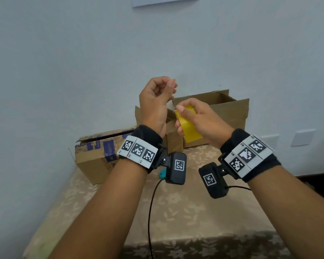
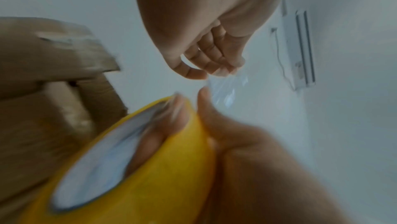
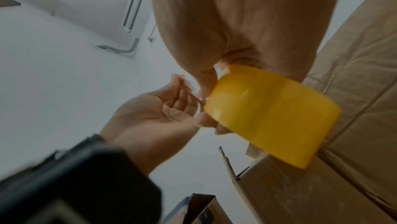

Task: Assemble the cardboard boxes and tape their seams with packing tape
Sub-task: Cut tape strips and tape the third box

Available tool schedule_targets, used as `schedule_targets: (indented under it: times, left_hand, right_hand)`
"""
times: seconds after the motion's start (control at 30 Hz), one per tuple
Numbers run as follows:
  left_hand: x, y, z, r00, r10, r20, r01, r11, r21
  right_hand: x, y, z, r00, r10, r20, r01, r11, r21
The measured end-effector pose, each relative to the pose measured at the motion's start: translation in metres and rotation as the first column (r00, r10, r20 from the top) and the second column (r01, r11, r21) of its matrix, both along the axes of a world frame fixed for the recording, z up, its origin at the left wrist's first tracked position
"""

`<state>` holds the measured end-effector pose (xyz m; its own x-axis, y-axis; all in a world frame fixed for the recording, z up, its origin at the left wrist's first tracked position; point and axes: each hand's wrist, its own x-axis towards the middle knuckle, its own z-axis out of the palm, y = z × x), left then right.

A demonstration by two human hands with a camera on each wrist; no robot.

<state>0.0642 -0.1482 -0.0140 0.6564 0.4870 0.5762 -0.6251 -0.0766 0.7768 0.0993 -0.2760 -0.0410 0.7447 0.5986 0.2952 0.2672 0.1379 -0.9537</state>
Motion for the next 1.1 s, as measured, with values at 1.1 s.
schedule_targets:
  times: [1.1]
  left_hand:
    - [-0.045, 0.031, 0.018, 0.81, 0.386, -0.441, -0.097, 0.831, 0.548]
  right_hand:
    - [0.008, -0.008, -0.009, 0.96, 0.182, -0.212, -0.165, 0.982, 0.092]
